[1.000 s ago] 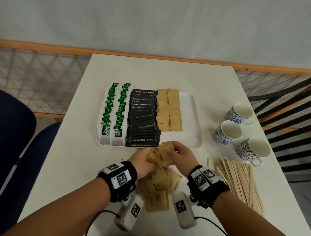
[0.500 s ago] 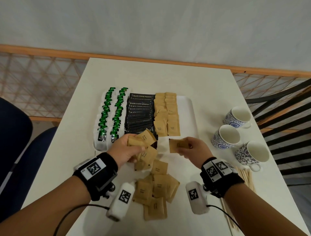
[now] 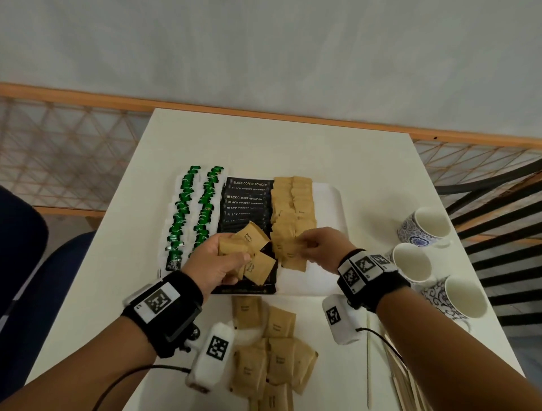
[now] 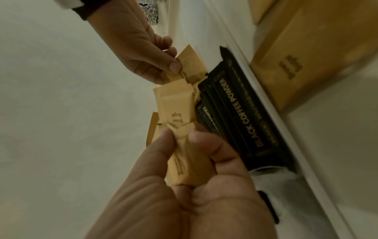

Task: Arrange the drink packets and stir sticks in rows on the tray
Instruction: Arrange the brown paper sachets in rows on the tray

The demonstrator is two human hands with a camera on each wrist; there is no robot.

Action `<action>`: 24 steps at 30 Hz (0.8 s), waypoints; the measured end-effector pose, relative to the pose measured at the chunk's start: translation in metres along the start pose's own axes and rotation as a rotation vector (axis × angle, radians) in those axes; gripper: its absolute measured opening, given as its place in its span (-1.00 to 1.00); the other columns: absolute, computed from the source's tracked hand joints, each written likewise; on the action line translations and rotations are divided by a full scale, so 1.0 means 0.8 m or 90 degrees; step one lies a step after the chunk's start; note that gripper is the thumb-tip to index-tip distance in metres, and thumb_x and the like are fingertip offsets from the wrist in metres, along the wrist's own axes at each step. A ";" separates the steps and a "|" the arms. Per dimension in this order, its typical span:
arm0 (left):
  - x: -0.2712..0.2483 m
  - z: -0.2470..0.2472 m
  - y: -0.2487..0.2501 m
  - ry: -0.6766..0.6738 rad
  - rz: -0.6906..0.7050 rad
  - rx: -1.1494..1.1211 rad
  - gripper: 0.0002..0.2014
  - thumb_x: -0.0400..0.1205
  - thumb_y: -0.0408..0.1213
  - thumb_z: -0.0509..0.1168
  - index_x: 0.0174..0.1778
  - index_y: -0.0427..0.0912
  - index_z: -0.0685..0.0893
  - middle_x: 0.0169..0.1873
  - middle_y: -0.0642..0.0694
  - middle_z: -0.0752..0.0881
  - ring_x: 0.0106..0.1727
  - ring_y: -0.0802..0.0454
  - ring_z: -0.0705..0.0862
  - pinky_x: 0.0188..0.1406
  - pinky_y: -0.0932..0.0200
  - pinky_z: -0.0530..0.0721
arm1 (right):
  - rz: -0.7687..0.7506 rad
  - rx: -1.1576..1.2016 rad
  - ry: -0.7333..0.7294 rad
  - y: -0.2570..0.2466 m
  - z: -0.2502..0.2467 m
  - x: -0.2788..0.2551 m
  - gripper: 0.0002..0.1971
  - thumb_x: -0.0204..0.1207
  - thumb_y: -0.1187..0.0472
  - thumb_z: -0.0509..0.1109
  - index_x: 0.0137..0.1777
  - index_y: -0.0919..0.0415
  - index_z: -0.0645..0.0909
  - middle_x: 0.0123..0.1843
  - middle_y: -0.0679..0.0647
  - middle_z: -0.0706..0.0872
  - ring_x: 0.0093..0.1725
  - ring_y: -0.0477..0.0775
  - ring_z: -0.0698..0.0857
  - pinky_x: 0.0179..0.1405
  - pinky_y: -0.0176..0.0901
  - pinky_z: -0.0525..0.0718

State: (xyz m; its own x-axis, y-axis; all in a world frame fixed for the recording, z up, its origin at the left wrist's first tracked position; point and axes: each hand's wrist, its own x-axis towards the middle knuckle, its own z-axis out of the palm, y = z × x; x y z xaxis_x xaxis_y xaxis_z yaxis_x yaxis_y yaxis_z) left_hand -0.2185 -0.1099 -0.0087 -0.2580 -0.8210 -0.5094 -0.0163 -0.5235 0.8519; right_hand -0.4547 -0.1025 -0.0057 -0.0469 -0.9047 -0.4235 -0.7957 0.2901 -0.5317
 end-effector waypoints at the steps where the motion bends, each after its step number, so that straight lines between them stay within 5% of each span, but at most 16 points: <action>1: 0.003 -0.001 0.002 0.000 0.003 0.001 -0.72 0.55 -0.49 0.39 0.04 -0.05 0.56 -0.06 -0.21 0.71 -0.20 -0.05 0.68 -0.59 0.30 0.62 | -0.001 0.000 0.009 -0.003 0.001 0.005 -0.73 0.51 0.12 0.45 0.21 0.07 0.69 -0.20 -0.16 0.60 -0.19 -0.14 0.56 -0.16 -0.36 0.48; 6: 0.013 0.001 0.001 -0.008 0.013 0.020 -0.73 0.56 -0.49 0.38 0.03 -0.04 0.55 -0.08 -0.20 0.70 -0.24 -0.02 0.69 -0.58 0.30 0.62 | 0.007 0.097 0.070 -0.007 0.009 0.020 -0.78 0.42 0.16 0.53 0.03 -0.06 0.65 -0.31 -0.11 0.57 -0.36 -0.13 0.53 -0.42 -0.36 0.49; 12: 0.018 0.008 -0.007 -0.026 0.000 0.032 -0.72 0.55 -0.49 0.39 0.06 -0.07 0.56 -0.07 -0.21 0.71 -0.26 -0.02 0.69 -0.58 0.27 0.62 | 0.001 0.087 0.095 -0.003 0.019 0.020 -0.70 0.43 0.21 0.49 0.07 -0.03 0.49 -0.32 -0.04 0.62 -0.38 -0.05 0.56 -0.38 -0.20 0.59; 24: 0.023 0.018 -0.014 -0.034 -0.020 0.030 -0.72 0.54 -0.50 0.40 0.04 -0.06 0.57 -0.02 -0.23 0.72 -0.18 -0.07 0.70 -0.61 0.30 0.60 | -0.006 0.061 0.091 -0.001 0.025 0.014 -0.71 0.43 0.12 0.49 0.06 -0.01 0.45 -0.32 -0.07 0.61 -0.35 -0.08 0.58 -0.34 -0.22 0.58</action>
State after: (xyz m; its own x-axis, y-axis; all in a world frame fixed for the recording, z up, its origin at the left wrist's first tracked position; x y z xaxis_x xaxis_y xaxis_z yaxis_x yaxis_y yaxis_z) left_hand -0.2370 -0.1156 -0.0256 -0.3082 -0.7904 -0.5294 -0.0707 -0.5359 0.8413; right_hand -0.4424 -0.1068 -0.0243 -0.1310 -0.9407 -0.3128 -0.7355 0.3038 -0.6056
